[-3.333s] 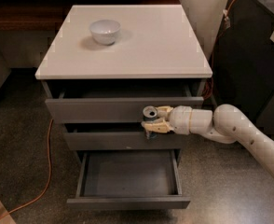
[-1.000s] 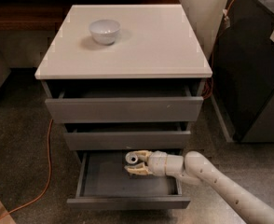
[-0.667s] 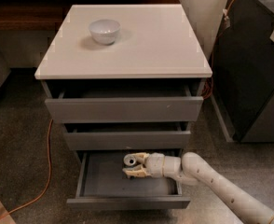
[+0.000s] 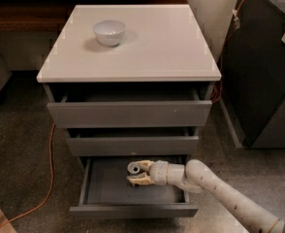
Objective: Place redbull can into bottom drawer
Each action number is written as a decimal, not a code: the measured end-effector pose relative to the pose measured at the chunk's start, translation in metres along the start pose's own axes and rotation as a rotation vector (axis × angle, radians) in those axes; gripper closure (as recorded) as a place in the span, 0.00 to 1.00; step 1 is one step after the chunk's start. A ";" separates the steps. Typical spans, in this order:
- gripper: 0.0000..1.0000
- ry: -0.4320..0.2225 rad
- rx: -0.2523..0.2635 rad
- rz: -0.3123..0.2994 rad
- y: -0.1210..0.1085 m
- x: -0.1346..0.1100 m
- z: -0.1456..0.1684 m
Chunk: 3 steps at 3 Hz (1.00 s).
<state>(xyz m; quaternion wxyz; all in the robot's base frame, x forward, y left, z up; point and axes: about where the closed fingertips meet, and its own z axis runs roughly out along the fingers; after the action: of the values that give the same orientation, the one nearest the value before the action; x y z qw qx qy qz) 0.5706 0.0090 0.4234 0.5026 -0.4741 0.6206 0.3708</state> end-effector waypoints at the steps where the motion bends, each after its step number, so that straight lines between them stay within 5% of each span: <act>1: 1.00 0.012 0.013 0.001 -0.013 0.025 0.008; 3: 1.00 0.012 0.038 -0.065 -0.044 0.084 0.025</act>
Offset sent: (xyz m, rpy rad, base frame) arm 0.0608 -0.0174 -0.0958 -0.0515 -0.0792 -0.0463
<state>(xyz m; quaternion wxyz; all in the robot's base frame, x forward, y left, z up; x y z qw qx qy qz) 0.6162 0.0024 0.3367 0.5196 -0.4866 0.6147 0.3396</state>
